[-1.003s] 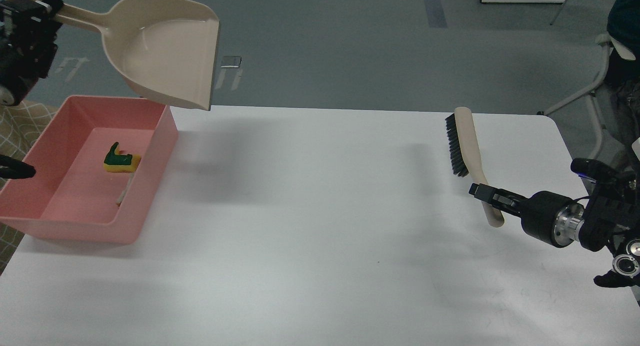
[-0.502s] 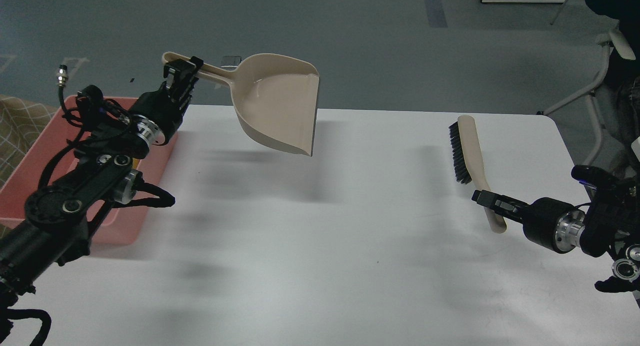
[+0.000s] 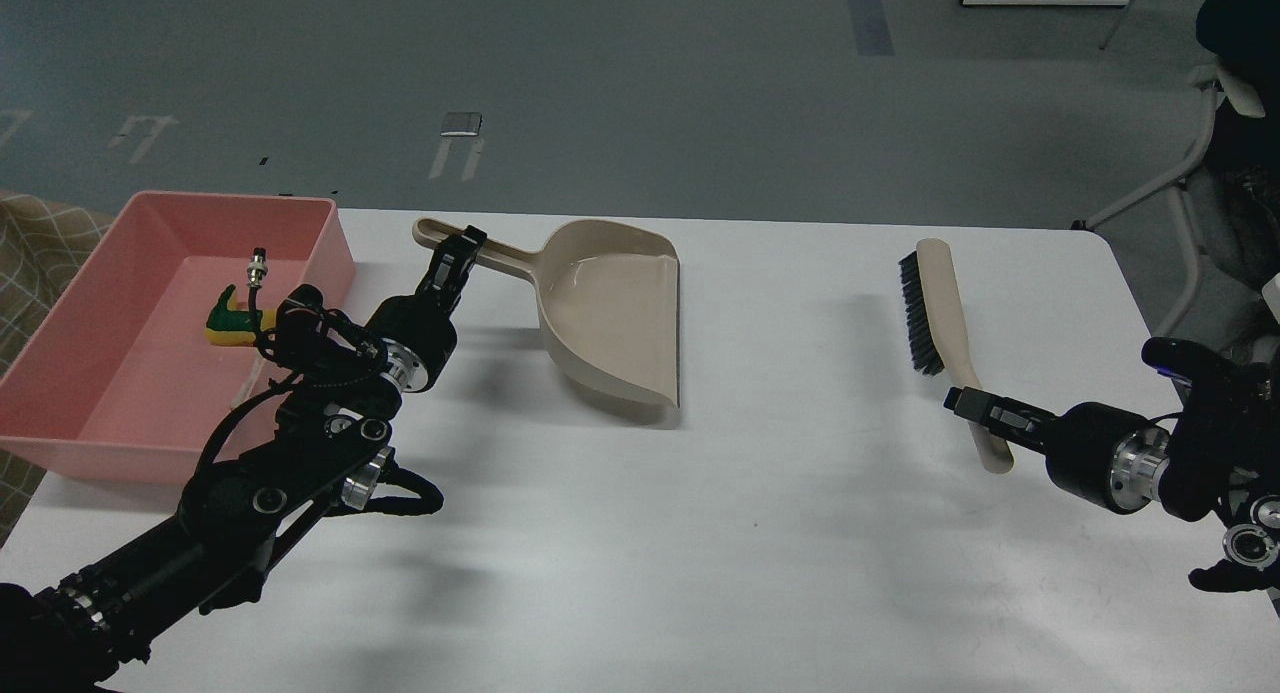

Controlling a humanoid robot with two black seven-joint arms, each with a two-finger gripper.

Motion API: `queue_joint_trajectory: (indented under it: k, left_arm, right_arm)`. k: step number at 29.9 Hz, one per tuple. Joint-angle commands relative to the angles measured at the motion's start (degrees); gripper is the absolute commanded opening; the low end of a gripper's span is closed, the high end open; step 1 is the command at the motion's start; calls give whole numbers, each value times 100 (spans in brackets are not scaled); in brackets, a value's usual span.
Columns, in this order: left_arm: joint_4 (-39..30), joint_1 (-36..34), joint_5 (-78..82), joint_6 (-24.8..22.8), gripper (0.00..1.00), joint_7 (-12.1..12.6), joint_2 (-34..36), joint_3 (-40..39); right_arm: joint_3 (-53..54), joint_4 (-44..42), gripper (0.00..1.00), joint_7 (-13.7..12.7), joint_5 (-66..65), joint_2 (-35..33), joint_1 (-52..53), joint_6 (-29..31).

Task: Sweep and dump garbage into bin
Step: 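Lower the dustpan back onto the table with the left gripper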

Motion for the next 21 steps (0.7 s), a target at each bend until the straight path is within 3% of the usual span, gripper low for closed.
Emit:
queue_joint_trajectory:
  k: [1, 14, 19, 21]
  left_arm:
    - [-372, 298, 81, 86, 0, 0, 87, 11]
    - [-399, 404, 187, 341, 0, 35, 44, -42]
    - [-399, 510, 187, 341, 22, 17, 44, -42]
    - [-382, 571, 179, 341, 46, 8, 35, -68]
  right_arm:
    - [6, 2, 0, 9, 0, 6, -2, 8]
    - [-3, 54, 0, 106, 9, 102, -2, 61]
    - [-3, 46, 0, 106, 9, 102, -2, 61]
    - [-3, 37, 0, 114, 9, 102, -11, 61]
